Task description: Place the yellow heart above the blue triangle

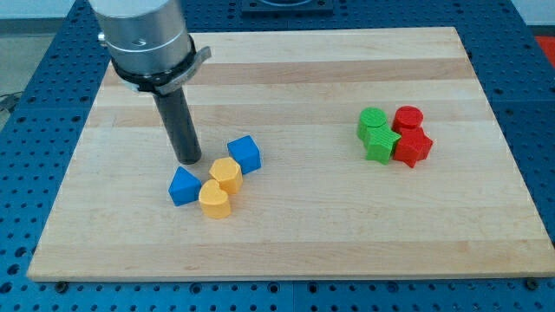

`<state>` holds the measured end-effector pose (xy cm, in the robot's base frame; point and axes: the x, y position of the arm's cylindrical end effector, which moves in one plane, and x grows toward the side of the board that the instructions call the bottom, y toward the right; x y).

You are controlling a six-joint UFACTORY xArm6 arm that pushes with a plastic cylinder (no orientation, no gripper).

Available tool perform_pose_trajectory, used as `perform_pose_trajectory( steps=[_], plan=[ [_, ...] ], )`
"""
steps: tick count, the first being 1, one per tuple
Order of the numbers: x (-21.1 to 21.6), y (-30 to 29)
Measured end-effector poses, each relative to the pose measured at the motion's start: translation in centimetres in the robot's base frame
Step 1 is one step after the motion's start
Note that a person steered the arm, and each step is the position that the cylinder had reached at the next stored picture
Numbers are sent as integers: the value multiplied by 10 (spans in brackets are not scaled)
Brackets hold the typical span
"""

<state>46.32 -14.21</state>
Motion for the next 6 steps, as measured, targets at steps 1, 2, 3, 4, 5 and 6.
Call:
perform_pose_trajectory(
  steps=[1,2,3,4,5,6],
  plan=[
    [1,-15],
    [18,-32],
    [34,-35],
    [54,-11],
    [55,11],
    [64,39]
  ],
)
